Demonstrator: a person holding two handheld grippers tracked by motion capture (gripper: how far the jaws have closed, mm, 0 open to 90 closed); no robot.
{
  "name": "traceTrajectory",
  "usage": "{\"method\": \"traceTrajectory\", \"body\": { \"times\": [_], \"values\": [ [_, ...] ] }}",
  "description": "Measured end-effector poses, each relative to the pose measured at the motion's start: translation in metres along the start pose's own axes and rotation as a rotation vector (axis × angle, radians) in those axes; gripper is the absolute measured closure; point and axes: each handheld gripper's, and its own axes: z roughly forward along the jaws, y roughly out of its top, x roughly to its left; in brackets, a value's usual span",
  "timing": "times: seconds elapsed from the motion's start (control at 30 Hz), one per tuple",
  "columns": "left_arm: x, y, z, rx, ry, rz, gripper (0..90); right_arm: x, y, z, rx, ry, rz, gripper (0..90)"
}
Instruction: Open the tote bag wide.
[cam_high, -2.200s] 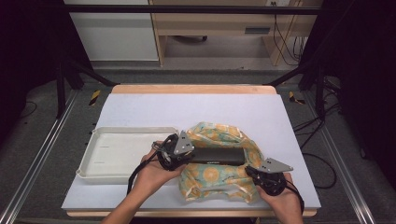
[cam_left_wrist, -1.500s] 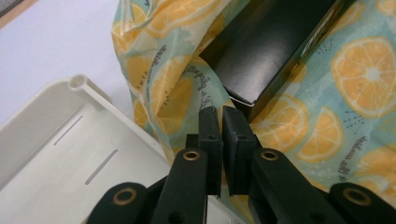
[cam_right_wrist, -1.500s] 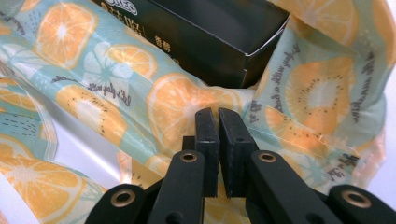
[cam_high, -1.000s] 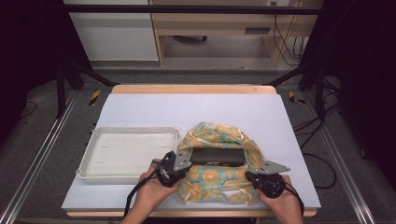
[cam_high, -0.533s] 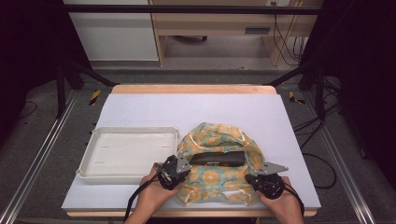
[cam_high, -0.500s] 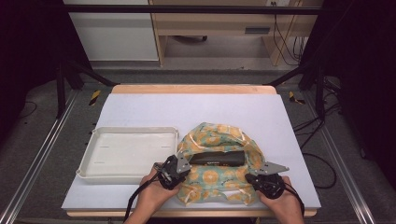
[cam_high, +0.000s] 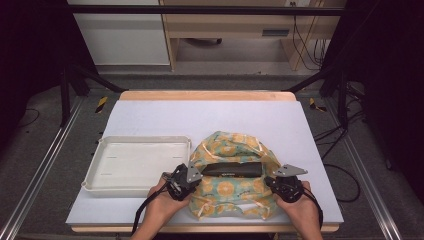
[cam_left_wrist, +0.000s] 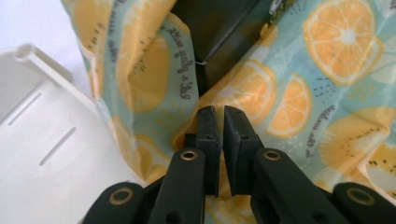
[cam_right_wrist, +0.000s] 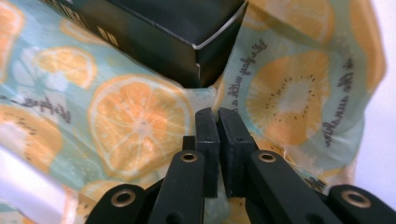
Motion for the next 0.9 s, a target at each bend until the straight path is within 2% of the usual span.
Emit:
{"method": "traceTrajectory", "body": {
  "times": [0.13,0.27,0.4,0.5,0.6,0.7,0.8,0.9],
  "values": [
    [0.0,0.002,-0.007,-0.036,-0.014,-0.003,85.2,0.008,0.002,-0.012,-0.074,0.011,-0.024,87.4],
    [0.0,0.01,-0.02,-0.077,-0.026,-0.008,83.8,0.016,0.005,-0.019,-0.116,0.017,-0.06,87.9],
    [0.0,0.022,-0.028,-0.113,-0.027,-0.002,82.7,0.023,0.007,-0.019,-0.125,0.034,-0.08,88.1],
    [0.004,0.033,-0.027,-0.127,-0.031,-0.005,82.4,0.026,0.008,-0.017,-0.125,0.042,-0.099,88.2],
    [0.011,0.046,-0.021,-0.102,-0.011,0.021,82.3,0.028,0.008,-0.016,-0.119,0.052,-0.109,88.2],
    [0.023,0.052,-0.011,-0.059,0.016,0.023,83.2,0.03,0.007,-0.014,-0.111,0.061,-0.114,88.3],
    [0.034,0.052,0.0,-0.015,0.026,0.011,83.3,0.031,0.005,-0.012,-0.099,0.071,-0.12,88.3],
    [0.042,0.051,0.007,0.005,0.038,-0.008,83.7,0.033,0.005,-0.011,-0.089,0.08,-0.127,88.3]
  ]
}}
